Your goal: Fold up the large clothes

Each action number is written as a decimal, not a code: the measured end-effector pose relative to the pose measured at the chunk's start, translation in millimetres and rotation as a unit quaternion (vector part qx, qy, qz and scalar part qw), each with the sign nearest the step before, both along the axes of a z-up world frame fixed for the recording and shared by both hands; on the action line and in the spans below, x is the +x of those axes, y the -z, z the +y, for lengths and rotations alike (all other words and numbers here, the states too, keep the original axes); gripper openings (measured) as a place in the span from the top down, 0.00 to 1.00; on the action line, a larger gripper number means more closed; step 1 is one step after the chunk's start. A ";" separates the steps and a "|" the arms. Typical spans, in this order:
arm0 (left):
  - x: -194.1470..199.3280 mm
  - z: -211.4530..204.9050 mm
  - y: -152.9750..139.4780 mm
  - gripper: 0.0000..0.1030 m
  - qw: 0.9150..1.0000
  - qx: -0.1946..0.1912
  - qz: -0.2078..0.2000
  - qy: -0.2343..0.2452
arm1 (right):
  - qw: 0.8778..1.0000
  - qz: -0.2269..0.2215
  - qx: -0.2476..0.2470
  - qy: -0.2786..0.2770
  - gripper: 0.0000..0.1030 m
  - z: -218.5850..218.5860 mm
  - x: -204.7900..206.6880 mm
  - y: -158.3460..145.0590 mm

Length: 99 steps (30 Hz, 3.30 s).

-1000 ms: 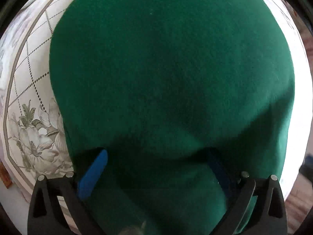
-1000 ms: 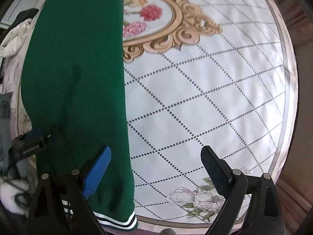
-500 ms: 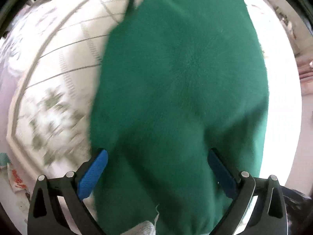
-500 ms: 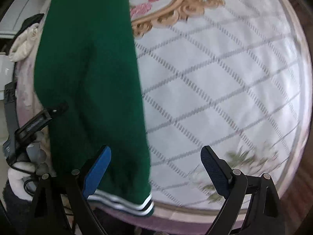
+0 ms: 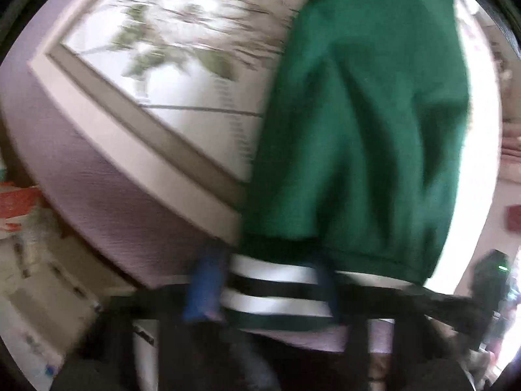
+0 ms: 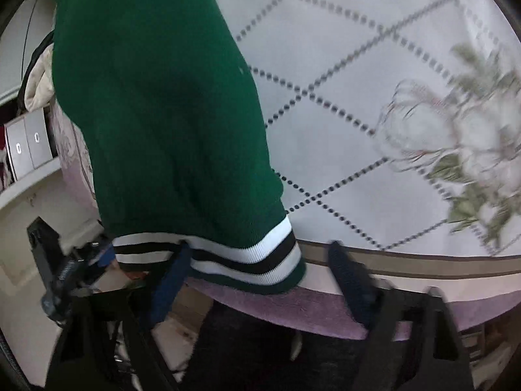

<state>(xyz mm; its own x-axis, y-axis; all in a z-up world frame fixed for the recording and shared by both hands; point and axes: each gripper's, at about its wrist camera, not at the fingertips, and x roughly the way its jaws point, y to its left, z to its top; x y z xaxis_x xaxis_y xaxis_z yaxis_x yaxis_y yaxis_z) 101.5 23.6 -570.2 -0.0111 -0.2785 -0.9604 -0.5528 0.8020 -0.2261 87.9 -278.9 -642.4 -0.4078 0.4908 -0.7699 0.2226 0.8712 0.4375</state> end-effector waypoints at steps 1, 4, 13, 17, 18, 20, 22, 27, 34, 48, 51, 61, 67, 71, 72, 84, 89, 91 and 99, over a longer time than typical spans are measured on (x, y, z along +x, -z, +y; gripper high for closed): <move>-0.8 -4.5 -7.5 0.79 1.000 0.019 -0.008 0.006 | 1.000 -0.009 -0.011 -0.002 0.66 0.4 -2.4 -0.8; -6.6 -16.2 -40.0 0.90 0.998 0.025 -0.048 0.016 | 0.999 -0.037 -0.035 -0.008 0.83 -1.7 -6.4 -14.6; -39.3 -6.0 -0.6 0.94 1.000 0.004 -0.005 0.011 | 0.995 -0.051 -0.078 -0.028 0.94 -12.1 -15.7 -29.1; -33.7 4.7 16.2 0.93 1.000 -0.025 -0.002 -0.010 | 0.997 -0.021 -0.063 -0.044 0.92 -12.2 -16.5 -11.3; -31.9 11.1 11.0 0.90 0.999 -0.037 0.000 -0.012 | 0.997 -0.016 -0.058 -0.051 0.87 -14.0 -14.5 -12.1; -41.0 16.3 -1.9 0.90 0.998 -0.058 -0.011 -0.024 | 0.998 -0.005 -0.031 -0.045 0.79 -23.4 -11.4 -15.9; -54.8 32.0 -11.2 0.89 0.996 -0.069 -0.034 -0.042 | 0.999 -0.018 -0.027 -0.041 0.51 -33.7 -7.9 -19.7; -31.8 57.6 1.8 0.50 0.994 -0.071 -0.074 -0.048 | 0.999 -0.010 0.049 -0.007 0.28 -48.0 -7.8 7.5; 8.5 48.8 54.0 0.41 0.987 -0.130 -0.092 -0.017 | 0.985 0.002 0.164 0.046 0.28 -36.4 -10.5 37.5; -0.3 49.9 -15.4 0.89 0.985 -0.082 -0.148 0.016 | 0.971 0.016 0.210 0.111 0.80 -4.7 -47.0 29.0; -18.0 46.9 -41.1 0.89 0.987 -0.093 -0.128 0.024 | 0.970 0.040 0.209 0.118 0.82 -15.3 -69.0 -3.5; -83.1 50.4 -153.8 0.90 0.980 -0.195 -0.025 -0.018 | 0.954 0.156 0.219 0.134 0.82 -70.4 -153.1 -154.0; -14.2 47.3 -179.2 0.90 0.978 -0.204 -0.030 -0.034 | 0.938 0.175 0.253 0.160 0.82 -85.8 -110.9 -206.6; 44.1 43.0 -173.6 0.90 0.976 -0.210 -0.049 -0.044 | 0.932 0.169 0.261 0.185 0.82 -76.8 -57.7 -206.2; 60.5 38.8 -171.3 0.90 0.976 -0.205 -0.052 -0.044 | 0.929 0.171 0.264 0.196 0.82 -77.3 -44.2 -204.1; 173.2 45.5 -106.2 0.89 0.982 -0.184 0.011 -0.042 | 0.879 0.224 0.272 0.320 0.79 -45.7 79.6 -86.2; 201.2 50.6 -113.5 0.83 0.978 -0.199 -0.012 -0.063 | 0.868 0.213 0.287 0.345 0.49 -57.2 115.7 -76.0; 206.7 56.7 -117.7 0.76 0.971 -0.219 -0.030 -0.087 | 0.863 0.185 0.304 0.359 0.24 -63.2 139.5 -83.0; 229.2 58.4 -108.0 0.69 0.956 -0.249 -0.072 -0.138 | 0.875 0.084 0.307 0.364 0.19 -85.3 195.8 -101.1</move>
